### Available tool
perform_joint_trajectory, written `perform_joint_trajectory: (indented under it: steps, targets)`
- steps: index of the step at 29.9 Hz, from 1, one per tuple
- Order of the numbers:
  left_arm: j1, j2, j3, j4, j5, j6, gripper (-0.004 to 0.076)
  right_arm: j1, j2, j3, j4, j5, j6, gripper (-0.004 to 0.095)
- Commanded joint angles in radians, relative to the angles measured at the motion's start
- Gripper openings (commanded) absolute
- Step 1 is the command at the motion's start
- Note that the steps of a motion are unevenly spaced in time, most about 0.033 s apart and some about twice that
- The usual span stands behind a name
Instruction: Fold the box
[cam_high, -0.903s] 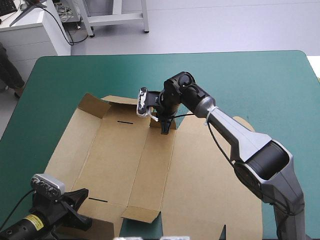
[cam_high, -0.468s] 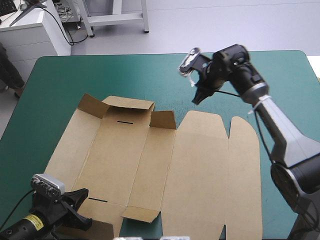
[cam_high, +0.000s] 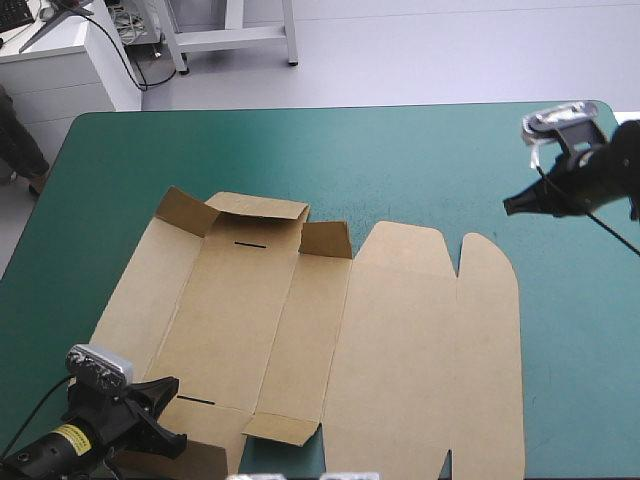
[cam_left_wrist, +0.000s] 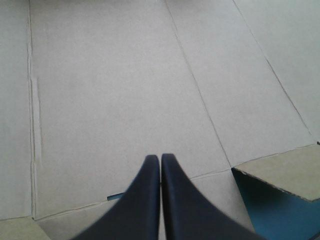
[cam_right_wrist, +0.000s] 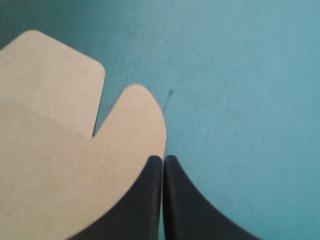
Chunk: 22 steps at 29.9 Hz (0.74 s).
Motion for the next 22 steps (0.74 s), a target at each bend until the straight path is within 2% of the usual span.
perform_joint_trajectory:
  steps: [1,4,12,22]
  targets:
    - [0.001,0.032,-0.027,-0.028,-0.062,-0.010,-0.0008,-0.059,-0.166,0.154,0.041,0.004,0.000,-0.0017]
    - [0.001,0.034,-0.027,-0.034,-0.064,-0.010,-0.0008,-0.068,-0.300,0.314,0.069,-0.010,-0.003,-0.0019]
    - [0.001,0.034,-0.027,-0.112,-0.062,-0.010,-0.0008,-0.068,-0.582,0.657,0.191,-0.140,-0.003,-0.0019]
    - [0.001,0.050,-0.093,-0.137,-0.062,-0.078,-0.0008,-0.068,-0.664,0.808,0.203,-0.154,-0.008,-0.0019]
